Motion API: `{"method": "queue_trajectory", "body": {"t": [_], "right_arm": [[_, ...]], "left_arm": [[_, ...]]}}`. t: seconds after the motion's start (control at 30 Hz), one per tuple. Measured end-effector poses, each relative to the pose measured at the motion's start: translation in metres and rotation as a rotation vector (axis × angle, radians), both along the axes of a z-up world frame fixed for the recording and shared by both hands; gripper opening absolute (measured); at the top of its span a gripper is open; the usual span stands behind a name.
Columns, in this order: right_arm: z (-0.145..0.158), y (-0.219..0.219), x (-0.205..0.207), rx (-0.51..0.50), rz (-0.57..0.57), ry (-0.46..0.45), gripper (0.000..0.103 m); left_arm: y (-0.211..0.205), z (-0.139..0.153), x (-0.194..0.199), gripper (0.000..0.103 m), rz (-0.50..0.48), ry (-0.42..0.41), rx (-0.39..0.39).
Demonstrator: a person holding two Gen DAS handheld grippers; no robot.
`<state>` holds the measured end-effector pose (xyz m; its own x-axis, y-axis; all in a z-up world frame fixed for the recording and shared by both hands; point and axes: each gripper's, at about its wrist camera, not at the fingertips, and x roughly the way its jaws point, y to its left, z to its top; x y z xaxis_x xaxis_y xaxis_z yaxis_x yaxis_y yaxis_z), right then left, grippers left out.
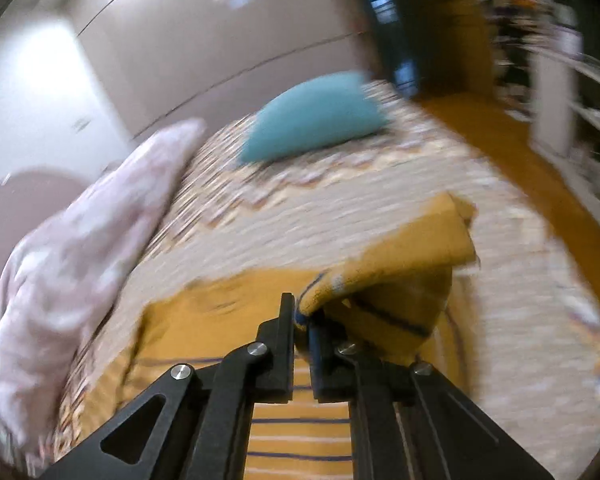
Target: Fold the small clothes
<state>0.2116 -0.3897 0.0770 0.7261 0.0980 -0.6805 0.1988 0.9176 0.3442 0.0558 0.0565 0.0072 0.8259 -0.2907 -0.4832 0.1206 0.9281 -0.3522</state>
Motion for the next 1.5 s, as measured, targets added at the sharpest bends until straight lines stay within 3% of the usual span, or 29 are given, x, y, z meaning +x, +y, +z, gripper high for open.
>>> {"method": "queue_trajectory", "body": {"t": [0.13, 0.27, 0.4, 0.53, 0.6, 0.77, 0.93, 1.03, 1.1, 1.37, 1.43, 1.5], "right_arm": [[-0.038, 0.111, 0.053, -0.041, 0.165, 0.063, 0.006], [-0.084, 0.190, 0.084, -0.121, 0.266, 0.128, 0.006], [-0.127, 0.235, 0.108, -0.161, 0.343, 0.227, 0.010], [-0.135, 0.260, 0.105, -0.182, 0.422, 0.233, 0.024], [-0.130, 0.268, 0.099, -0.159, 0.474, 0.223, 0.029], [-0.105, 0.276, 0.074, -0.117, 0.521, 0.187, 0.029], [-0.088, 0.315, 0.023, -0.097, 0.693, 0.156, 0.030], [-0.086, 0.360, -0.014, -0.080, 0.860, 0.155, 0.035], [-0.090, 0.382, -0.031, -0.056, 0.933, 0.166, 0.039], [-0.113, 0.450, -0.080, -0.015, 1.069, 0.215, 0.044], [-0.120, 0.466, -0.090, -0.071, 1.071, 0.234, 0.057], [-0.129, 0.478, -0.094, -0.179, 1.039, 0.231, 0.058]], "left_arm": [[0.040, -0.014, 0.004, 0.082, 0.059, 0.010, -0.074], [0.067, -0.023, 0.009, 0.082, 0.107, 0.023, -0.083], [0.090, -0.026, 0.012, 0.082, 0.146, 0.018, -0.107], [0.111, -0.029, 0.013, 0.082, 0.181, 0.024, -0.174], [0.119, -0.029, 0.011, 0.082, 0.204, 0.025, -0.193], [0.147, -0.026, 0.002, 0.082, 0.337, 0.018, -0.192], [0.201, -0.032, -0.018, 0.082, 0.707, 0.069, -0.145], [0.235, -0.044, -0.030, 0.082, 0.858, 0.118, -0.210], [0.250, -0.049, -0.040, 0.082, 0.901, 0.113, -0.262], [0.258, -0.044, -0.050, 0.082, 0.926, 0.091, -0.260], [0.258, -0.044, -0.051, 0.082, 0.928, 0.091, -0.265], [0.260, -0.046, -0.050, 0.082, 0.924, 0.094, -0.273]]}}
